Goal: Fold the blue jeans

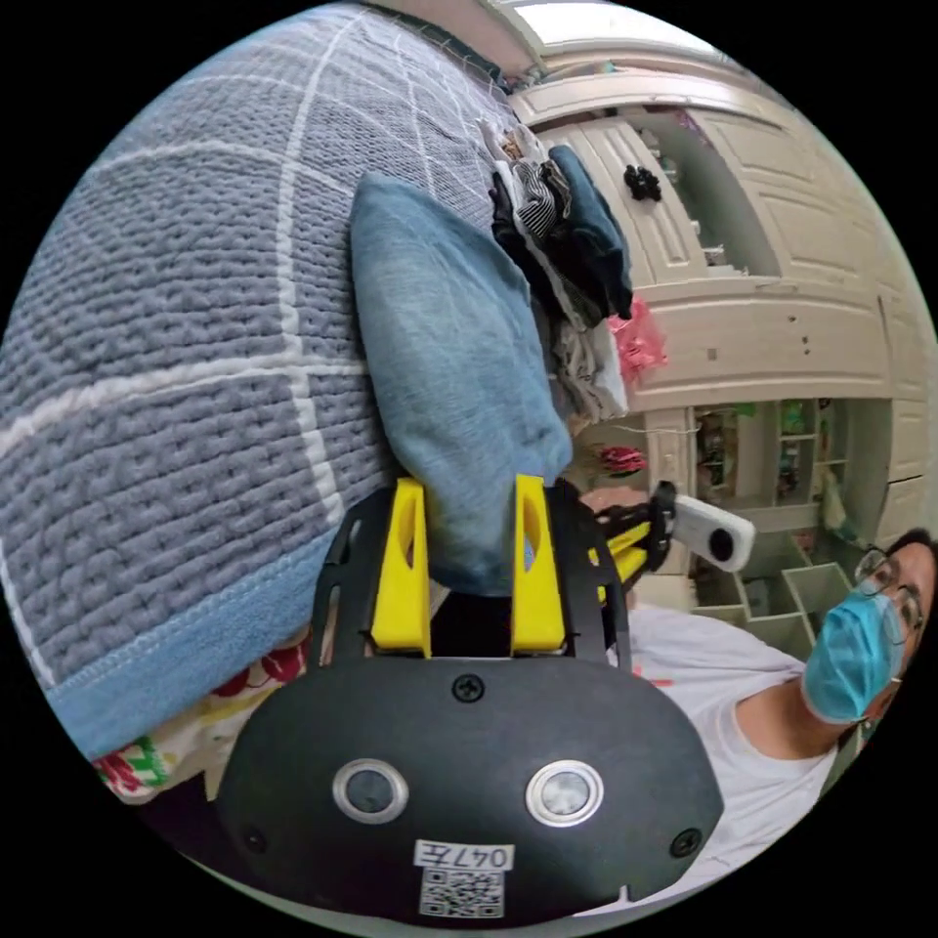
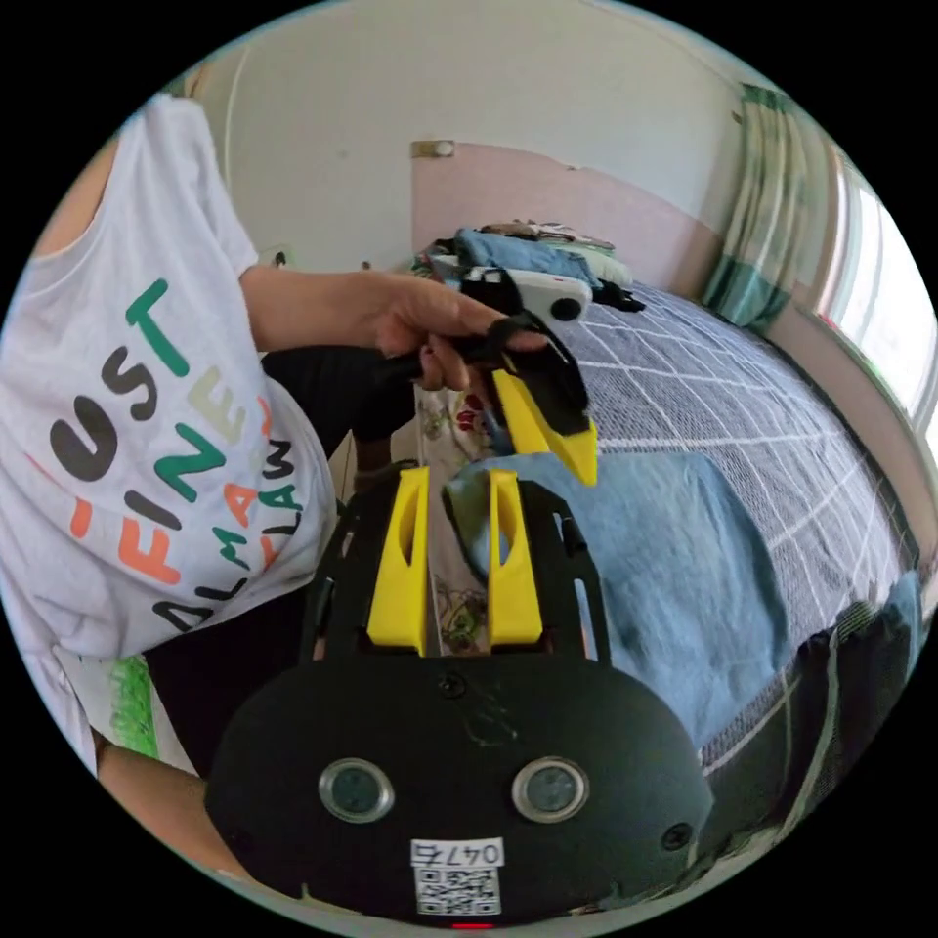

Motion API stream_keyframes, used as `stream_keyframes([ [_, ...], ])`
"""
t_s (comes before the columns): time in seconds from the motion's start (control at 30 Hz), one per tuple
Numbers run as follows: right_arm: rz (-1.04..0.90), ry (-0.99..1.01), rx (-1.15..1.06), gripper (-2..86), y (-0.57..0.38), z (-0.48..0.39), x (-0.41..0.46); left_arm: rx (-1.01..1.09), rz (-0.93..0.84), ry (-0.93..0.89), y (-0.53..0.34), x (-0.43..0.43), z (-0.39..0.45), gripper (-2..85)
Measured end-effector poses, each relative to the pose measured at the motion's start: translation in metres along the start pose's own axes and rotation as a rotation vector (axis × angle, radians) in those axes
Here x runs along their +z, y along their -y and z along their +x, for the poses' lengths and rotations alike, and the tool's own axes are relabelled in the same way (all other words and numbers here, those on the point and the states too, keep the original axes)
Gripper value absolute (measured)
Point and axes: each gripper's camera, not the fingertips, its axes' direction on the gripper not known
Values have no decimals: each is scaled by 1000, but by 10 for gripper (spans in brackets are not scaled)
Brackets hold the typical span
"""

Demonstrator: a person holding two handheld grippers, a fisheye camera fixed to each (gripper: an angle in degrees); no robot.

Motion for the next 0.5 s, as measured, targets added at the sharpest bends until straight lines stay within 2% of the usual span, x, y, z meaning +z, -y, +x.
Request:
stream_keyframes([
  [0.1,18,-155,61,38,-15,18,-37,45,-8,95,-4,12,12,83],
  [0.13,13,-234,150,53,-28,38,-51,52,-7,106,-5,14,15,80],
  [0.2,-35,-324,288,91,-51,76,-64,80,1,152,-7,25,26,68],
  [0.27,-114,-403,444,169,-80,127,-66,103,0,192,-7,34,36,64],
  [0.4,-146,-421,554,185,-99,184,-53,160,-15,292,-7,57,62,59],
  [0.5,-164,-305,582,184,-106,223,-32,179,-28,329,-6,73,74,58],
])
